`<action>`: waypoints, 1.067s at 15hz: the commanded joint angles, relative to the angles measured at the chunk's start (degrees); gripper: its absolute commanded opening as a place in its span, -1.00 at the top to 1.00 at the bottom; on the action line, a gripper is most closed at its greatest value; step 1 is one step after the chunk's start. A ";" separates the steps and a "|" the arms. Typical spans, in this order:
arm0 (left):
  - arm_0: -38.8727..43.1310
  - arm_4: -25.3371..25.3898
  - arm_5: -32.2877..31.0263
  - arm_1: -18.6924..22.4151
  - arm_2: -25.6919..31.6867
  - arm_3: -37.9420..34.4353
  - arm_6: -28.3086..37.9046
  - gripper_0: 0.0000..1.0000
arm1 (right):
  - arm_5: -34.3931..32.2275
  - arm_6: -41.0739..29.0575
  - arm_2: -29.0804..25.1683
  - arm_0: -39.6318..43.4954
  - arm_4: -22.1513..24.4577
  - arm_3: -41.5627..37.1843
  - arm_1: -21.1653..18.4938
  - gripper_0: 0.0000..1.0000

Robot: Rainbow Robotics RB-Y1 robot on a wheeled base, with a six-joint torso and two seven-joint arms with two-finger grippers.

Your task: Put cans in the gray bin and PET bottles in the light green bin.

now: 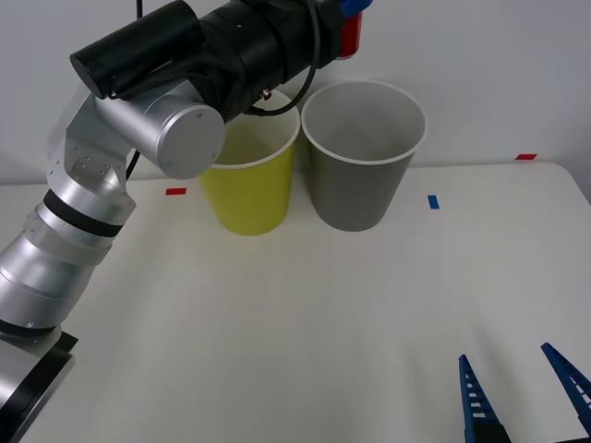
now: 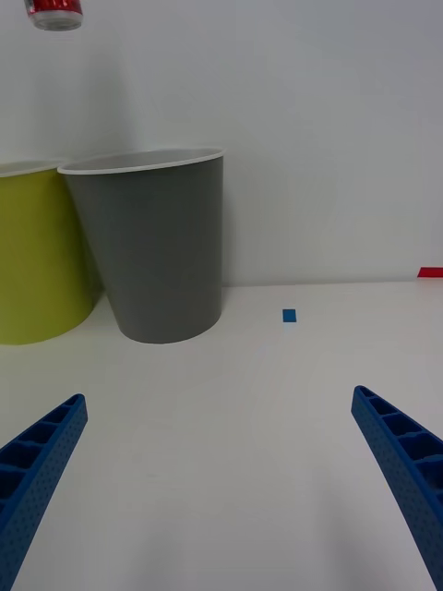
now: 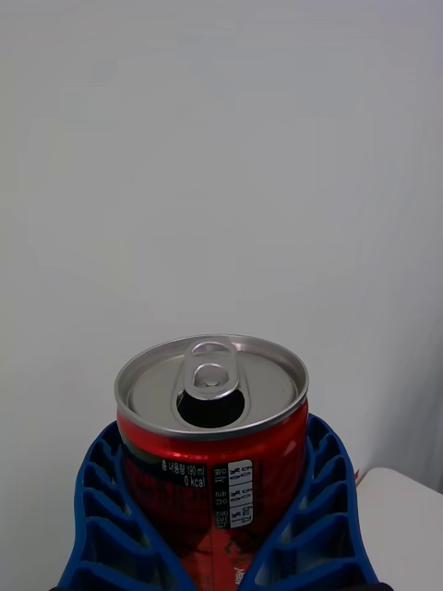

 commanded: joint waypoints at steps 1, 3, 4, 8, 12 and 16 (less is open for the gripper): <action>-0.97 -0.21 -3.88 0.10 -2.41 2.93 -0.09 1.00 | 0.00 0.00 0.00 0.00 0.00 0.00 0.00 -1.00; -1.50 -0.39 -8.27 -0.16 -4.43 6.10 -0.09 1.00 | 0.00 0.00 0.00 0.00 0.00 0.00 0.00 -1.00; -2.20 -0.48 -10.99 -0.25 -5.84 8.29 -0.09 1.00 | 0.00 0.00 0.00 0.00 0.00 0.00 0.00 -1.00; -4.49 0.14 -16.09 -1.04 -9.09 13.66 0.43 1.00 | 0.00 0.00 0.00 0.00 0.00 0.00 0.00 -1.00; -5.81 0.32 -16.18 -2.01 -10.23 14.97 1.22 1.00 | 0.00 0.00 0.00 0.00 0.00 0.00 0.00 -1.00; -5.72 0.32 -16.44 -1.83 -10.32 15.68 1.57 1.00 | 0.00 0.00 0.00 0.00 0.00 0.00 0.00 -1.00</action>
